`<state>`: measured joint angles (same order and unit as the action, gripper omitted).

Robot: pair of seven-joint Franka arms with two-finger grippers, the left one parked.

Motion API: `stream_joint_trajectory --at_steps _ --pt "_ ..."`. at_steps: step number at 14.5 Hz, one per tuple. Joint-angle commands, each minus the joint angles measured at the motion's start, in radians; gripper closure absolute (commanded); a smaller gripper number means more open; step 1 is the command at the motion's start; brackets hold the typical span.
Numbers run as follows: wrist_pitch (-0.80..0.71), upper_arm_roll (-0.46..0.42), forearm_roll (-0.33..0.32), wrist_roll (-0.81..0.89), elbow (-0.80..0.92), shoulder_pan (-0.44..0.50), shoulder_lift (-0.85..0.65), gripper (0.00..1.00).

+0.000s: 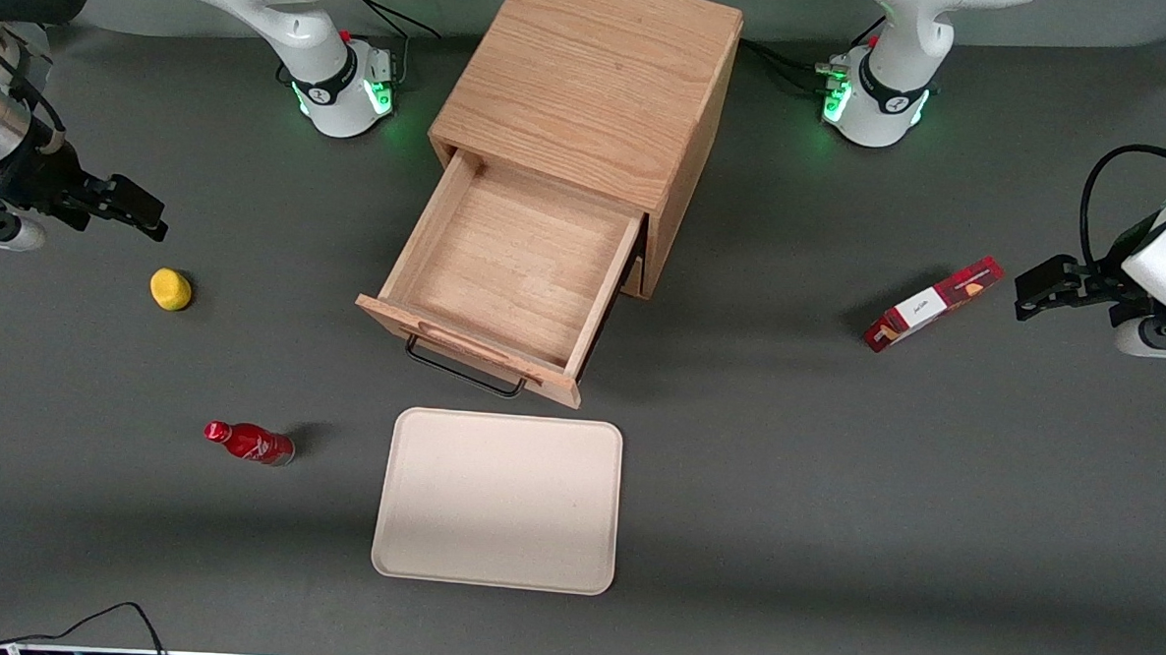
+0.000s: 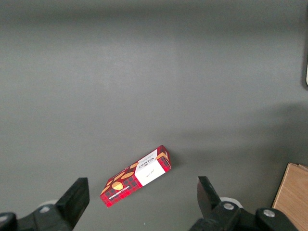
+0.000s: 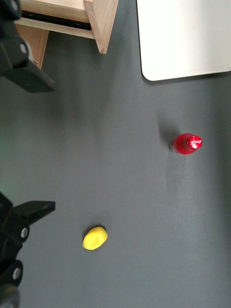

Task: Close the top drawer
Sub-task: 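Move the right gripper toward the open drawer's front panel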

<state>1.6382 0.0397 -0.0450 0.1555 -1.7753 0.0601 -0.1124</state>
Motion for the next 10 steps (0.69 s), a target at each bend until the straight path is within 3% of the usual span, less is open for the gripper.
stream_joint_trajectory --at_steps 1,3,6,10 --pt "-0.043 0.003 0.013 0.016 0.054 0.001 0.033 0.00" --pt "-0.046 0.003 0.014 0.022 0.069 0.000 0.039 0.00" --pt "-0.035 0.009 0.091 0.016 0.100 -0.003 0.043 0.00" --pt "-0.035 0.009 0.088 -0.011 0.163 -0.002 0.082 0.00"
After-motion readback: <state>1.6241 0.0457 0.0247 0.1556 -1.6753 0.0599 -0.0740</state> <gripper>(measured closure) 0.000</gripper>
